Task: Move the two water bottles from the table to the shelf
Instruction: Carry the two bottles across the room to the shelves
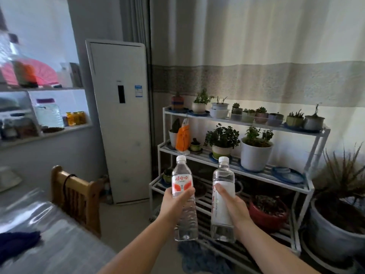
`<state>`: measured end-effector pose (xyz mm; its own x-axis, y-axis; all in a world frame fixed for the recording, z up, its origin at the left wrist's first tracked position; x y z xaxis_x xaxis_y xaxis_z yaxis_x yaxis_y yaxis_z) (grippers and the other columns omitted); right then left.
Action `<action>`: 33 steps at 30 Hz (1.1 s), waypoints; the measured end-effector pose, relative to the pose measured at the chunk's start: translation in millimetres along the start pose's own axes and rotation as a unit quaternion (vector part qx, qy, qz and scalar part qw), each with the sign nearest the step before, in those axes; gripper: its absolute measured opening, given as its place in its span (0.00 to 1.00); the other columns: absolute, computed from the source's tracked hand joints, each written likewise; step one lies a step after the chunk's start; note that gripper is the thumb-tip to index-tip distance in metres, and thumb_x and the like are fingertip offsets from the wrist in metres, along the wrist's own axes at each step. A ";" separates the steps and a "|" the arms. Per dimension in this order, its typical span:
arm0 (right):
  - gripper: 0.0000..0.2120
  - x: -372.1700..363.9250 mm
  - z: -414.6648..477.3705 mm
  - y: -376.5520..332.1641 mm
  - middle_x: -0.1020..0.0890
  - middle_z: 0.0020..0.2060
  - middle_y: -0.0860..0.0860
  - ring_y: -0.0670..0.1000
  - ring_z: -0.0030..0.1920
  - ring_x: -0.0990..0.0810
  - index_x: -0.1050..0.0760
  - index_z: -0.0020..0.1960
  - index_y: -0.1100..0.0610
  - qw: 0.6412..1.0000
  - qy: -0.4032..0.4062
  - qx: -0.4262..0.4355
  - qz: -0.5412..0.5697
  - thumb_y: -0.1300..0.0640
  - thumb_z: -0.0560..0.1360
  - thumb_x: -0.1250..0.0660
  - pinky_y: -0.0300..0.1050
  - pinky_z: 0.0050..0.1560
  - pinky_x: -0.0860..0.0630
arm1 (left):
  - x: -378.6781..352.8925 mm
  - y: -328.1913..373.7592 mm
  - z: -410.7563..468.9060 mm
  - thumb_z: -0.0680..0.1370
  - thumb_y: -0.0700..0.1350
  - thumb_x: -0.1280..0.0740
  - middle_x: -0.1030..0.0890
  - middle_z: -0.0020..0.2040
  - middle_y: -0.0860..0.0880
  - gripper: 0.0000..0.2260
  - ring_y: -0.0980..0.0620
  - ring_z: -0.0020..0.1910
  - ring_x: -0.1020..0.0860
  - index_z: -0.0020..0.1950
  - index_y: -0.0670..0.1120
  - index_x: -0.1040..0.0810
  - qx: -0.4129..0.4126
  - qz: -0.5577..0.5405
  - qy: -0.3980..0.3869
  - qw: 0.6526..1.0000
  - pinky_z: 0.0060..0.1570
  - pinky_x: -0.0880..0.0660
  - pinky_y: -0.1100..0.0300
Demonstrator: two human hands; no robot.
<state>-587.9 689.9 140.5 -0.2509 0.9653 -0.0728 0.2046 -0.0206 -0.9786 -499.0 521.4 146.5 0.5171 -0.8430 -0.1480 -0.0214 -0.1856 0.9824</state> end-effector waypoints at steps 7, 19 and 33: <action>0.26 -54.5 118.7 -9.1 0.17 0.44 0.60 0.59 0.42 0.17 0.23 0.50 0.62 0.997 -0.069 -0.026 -0.027 0.41 0.67 0.25 0.51 0.41 0.21 | 26.8 15.0 89.4 0.68 0.50 0.23 0.19 0.50 0.44 0.19 0.44 0.48 0.17 0.53 0.48 0.28 -0.019 0.042 0.125 0.991 0.50 0.19 0.47; 0.20 -131.7 296.5 -54.6 0.17 0.37 0.55 0.55 0.39 0.18 0.22 0.41 0.58 0.962 -0.231 0.027 -0.146 0.41 0.67 0.24 0.54 0.47 0.21 | 59.9 43.3 223.2 0.67 0.49 0.22 0.17 0.48 0.45 0.19 0.46 0.46 0.17 0.52 0.47 0.26 -0.032 0.051 0.313 0.948 0.49 0.20 0.49; 0.26 -313.0 403.6 -31.7 0.16 0.40 0.55 0.57 0.42 0.17 0.22 0.46 0.59 0.925 -0.332 0.024 -0.184 0.37 0.64 0.25 0.54 0.50 0.20 | 161.8 48.1 321.9 0.68 0.50 0.23 0.19 0.49 0.45 0.16 0.45 0.48 0.18 0.47 0.52 0.29 -0.045 0.004 0.420 0.906 0.43 0.21 0.54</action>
<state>-897.7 283.3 116.7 -0.8240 0.5368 0.1813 -0.0490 0.2513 -0.9667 -691.8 213.6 133.2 0.9872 -0.1548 -0.0390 0.0224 -0.1077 0.9939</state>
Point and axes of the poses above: each hand's wrist, its own z-axis towards the middle knuckle, its own x-axis out of the back of the hand, y = z × x, the point moved 5 cm from there along z, towards the middle knuckle
